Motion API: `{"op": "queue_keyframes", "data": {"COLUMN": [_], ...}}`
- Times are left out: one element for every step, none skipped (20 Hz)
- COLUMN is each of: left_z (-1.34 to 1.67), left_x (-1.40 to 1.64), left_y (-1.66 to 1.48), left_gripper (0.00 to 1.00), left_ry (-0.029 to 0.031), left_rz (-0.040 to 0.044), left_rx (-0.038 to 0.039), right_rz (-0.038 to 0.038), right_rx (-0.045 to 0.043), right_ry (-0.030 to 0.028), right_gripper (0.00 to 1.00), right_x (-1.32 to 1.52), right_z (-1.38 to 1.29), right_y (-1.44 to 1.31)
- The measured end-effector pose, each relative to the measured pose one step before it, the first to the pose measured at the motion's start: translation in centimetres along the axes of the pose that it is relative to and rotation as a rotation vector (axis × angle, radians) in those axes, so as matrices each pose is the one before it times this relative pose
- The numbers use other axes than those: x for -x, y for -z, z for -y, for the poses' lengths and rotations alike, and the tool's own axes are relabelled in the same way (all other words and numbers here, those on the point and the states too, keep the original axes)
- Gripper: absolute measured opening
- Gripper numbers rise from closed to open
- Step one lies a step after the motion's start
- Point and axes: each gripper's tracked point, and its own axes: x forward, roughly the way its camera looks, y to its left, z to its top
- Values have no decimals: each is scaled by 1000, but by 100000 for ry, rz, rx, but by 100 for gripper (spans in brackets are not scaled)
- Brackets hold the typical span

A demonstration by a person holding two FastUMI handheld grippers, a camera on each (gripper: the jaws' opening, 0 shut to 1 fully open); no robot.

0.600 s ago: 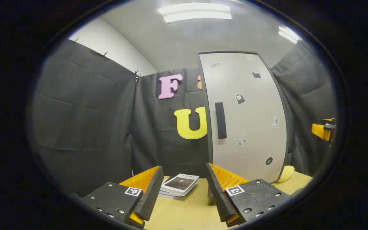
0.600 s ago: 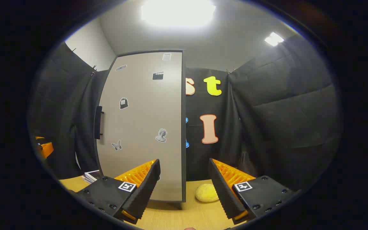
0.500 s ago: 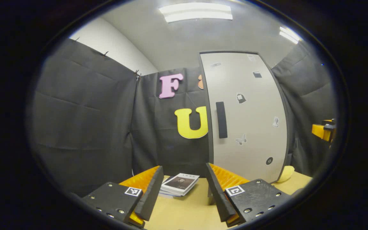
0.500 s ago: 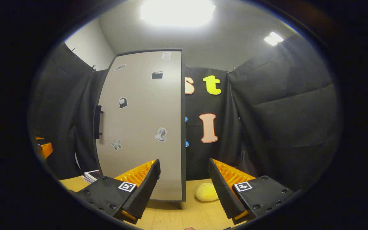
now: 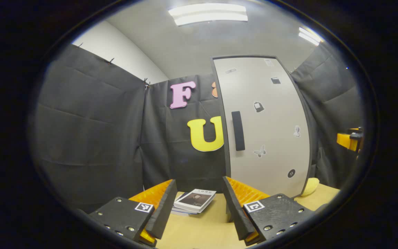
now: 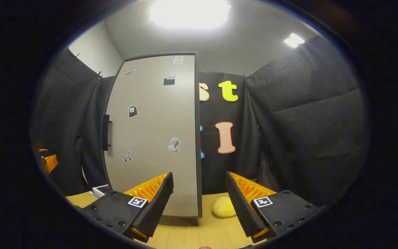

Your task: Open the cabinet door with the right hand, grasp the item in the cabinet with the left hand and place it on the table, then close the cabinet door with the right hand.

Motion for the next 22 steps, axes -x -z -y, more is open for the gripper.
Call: {"op": "queue_keyframes", "data": {"left_z": [38, 37, 9, -22, 53, 8, -60, -124, -126, -147, -260, -281, -312, -379, -463, -475, -505, -564, -569, -606, -576, -586], "left_x": [-18, 14, 128, 138, -13, -17, 94, -20, 101, 106, 171, 159, 97, 129, 118, 107, 60, 53, 251, -7, 91, 39], "left_y": [9, -75, 40, -74, -17, -123, 50, -86, 61, 5, 125, -1, 116, 7, 162, 43, 170, 7, 95, 81, 246, 160], "left_gripper": [79, 79, 79, 79, 79, 79, 79, 79, 80, 79, 80, 79, 79, 80, 80, 80, 80, 80, 80, 79, 79, 79], "left_ry": [136, 101, 118, 53, 88, -16, -242, -212, -210, -217, -505, -486, -647, -690, -697, -900, -781, -959, -933, -992, -882, -900], "left_rz": [220, 85, 51, 119, 96, 205, 271, 238, 118, -48, -75, -25, -125, -20, -79, -202, -171, -101, -73, -330, -292, -304], "left_rx": [-261, -177, -190, -99, -63, -122, -157, -51, 36, -27, -114, -82, -160, -334, -414, -572, -484, -381, -281, -235, -135, -156], "right_rz": [-240, -136, -150, -210, -236, -404, -475, -443, -309, -17, 77, 32, 145, 67, 99, 69, 19, 362, 332, 186, 222, 172], "right_rx": [-290, -432, -470, -483, -431, -272, -127, 54, 48, 60, -10, -190, -402, -473, -350, 42, 515, 728, 600, 303, -32, -223], "right_ry": [185, 276, 278, 150, -114, -142, -448, -682, -717, -847, -928, -1051, -1166, -1293, -1443, -1609, -1507, -1052, -1033, -1226, -1136, -1132], "right_gripper": [96, 96, 95, 95, 95, 95, 95, 95, 95, 95, 95, 95, 95, 95, 95, 95, 95, 95, 95, 95, 95, 95], "right_x": [51, -67, -101, -36, 2, -44, -22, -128, -235, -137, -241, -313, -283, -425, -425, -369, -371, -423, -465, -444, -392, -341], "right_z": [147, 75, 145, 34, -15, -60, -92, -196, -217, -304, -356, -456, -543, -617, -661, -750, -683, -561, -588, -654, -716, -641], "right_y": [23, -11, -25, 13, 13, 42, 75, -47, -93, -218, -239, -337, -297, -346, -339, -275, -222, -308, -345, -280, -81, -233]}}
